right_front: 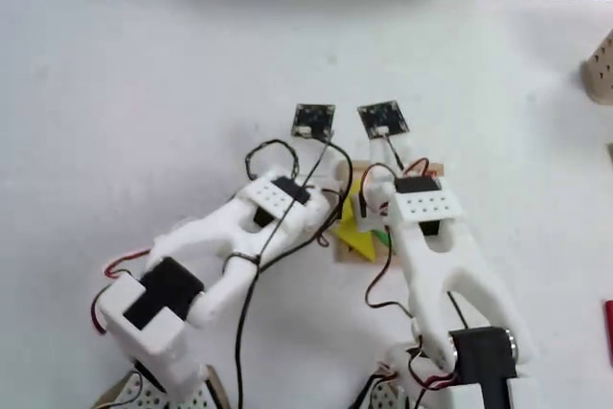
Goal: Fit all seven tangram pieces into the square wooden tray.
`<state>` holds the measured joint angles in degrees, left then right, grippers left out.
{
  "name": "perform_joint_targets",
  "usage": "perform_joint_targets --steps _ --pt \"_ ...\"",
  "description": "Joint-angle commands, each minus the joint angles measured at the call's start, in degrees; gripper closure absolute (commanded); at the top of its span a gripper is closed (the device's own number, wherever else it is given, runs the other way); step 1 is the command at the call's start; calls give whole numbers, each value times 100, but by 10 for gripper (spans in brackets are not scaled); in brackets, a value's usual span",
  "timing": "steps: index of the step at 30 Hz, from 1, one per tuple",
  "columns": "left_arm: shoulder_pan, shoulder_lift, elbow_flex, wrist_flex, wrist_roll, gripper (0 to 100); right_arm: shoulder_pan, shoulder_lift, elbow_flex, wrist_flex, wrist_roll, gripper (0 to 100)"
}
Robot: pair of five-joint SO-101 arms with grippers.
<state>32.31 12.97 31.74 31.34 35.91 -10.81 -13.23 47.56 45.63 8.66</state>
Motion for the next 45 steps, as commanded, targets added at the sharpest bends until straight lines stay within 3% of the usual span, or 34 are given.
perform_joint_targets --steps 1,12,18,26,35,41,45 --pt "303 -171 9 97 237 978 -66 92 -44 -101 -35 980" --pt "286 -1015 378 316 193 978 154 1807 -1644 1077 -62 980" --pt "-4 -2105 923 299 185 978 391 1596 -1618 1095 -316 980" --pt "-303 -2264 1257 -316 185 978 523 470 -1046 866 -475 980" --pt "-400 -2229 1697 0 185 977 -567 -470 -237 514 -633 981" --pt "-303 -2220 2031 -378 185 977 -585 -224 -132 127 -589 981" --pt "110 -2141 2101 -457 185 977 -549 330 -290 154 -580 981"
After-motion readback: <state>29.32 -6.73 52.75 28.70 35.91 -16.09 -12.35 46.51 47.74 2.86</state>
